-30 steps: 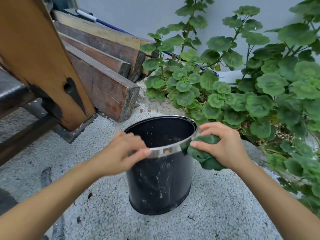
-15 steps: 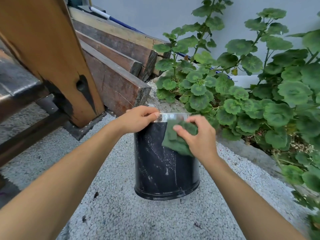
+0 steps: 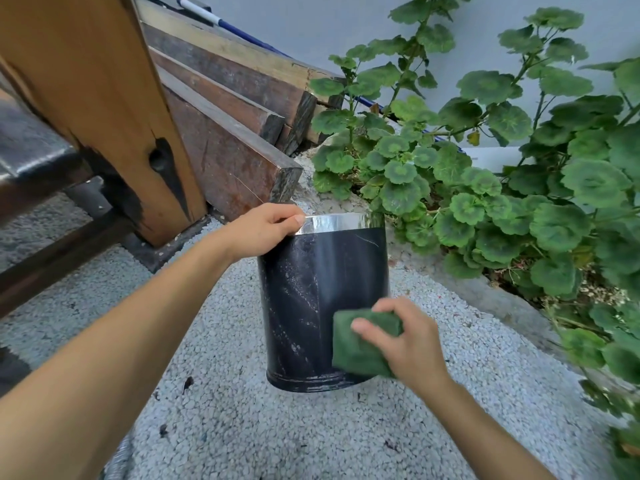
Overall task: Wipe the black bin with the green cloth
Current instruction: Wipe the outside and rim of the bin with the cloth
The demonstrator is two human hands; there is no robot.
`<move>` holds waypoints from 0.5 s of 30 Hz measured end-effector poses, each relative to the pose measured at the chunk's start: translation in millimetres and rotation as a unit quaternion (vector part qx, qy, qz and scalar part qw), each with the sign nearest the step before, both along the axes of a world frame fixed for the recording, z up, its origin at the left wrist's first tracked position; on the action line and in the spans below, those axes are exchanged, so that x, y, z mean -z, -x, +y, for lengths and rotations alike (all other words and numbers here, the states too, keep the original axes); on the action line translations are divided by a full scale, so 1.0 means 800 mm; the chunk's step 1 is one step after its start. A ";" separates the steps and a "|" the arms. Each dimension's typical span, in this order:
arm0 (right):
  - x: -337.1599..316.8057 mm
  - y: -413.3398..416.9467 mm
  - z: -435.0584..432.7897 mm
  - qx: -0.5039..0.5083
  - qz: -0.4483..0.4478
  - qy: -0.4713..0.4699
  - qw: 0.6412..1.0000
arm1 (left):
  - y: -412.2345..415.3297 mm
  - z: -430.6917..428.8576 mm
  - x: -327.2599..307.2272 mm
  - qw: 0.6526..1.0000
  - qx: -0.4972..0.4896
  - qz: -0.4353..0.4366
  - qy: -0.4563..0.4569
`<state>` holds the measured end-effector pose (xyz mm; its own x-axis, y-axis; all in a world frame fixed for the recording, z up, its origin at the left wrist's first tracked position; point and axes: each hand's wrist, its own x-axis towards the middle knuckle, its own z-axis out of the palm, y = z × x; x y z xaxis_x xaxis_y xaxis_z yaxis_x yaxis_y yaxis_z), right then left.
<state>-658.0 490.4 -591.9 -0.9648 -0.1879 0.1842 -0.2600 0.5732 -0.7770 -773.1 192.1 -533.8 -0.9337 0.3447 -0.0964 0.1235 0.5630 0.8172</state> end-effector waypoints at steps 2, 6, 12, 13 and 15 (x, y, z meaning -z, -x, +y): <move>-0.034 0.044 -0.005 0.053 0.035 0.035 0.997 | -0.002 0.002 -0.001 1.000 0.002 -0.008 -0.004; -0.075 0.140 -0.015 0.183 0.069 0.144 0.970 | -0.008 0.007 -0.004 1.000 -0.001 -0.004 0.013; -0.026 0.142 -0.019 0.216 -0.019 0.105 0.971 | -0.015 0.010 -0.006 1.000 -0.006 0.002 0.026; -0.016 0.125 -0.020 0.208 -0.014 0.103 0.973 | -0.015 0.010 -0.006 1.000 -0.009 0.005 0.025; 0.008 0.080 -0.022 0.168 -0.011 0.073 0.983 | -0.014 0.010 -0.006 1.000 -0.021 0.006 0.020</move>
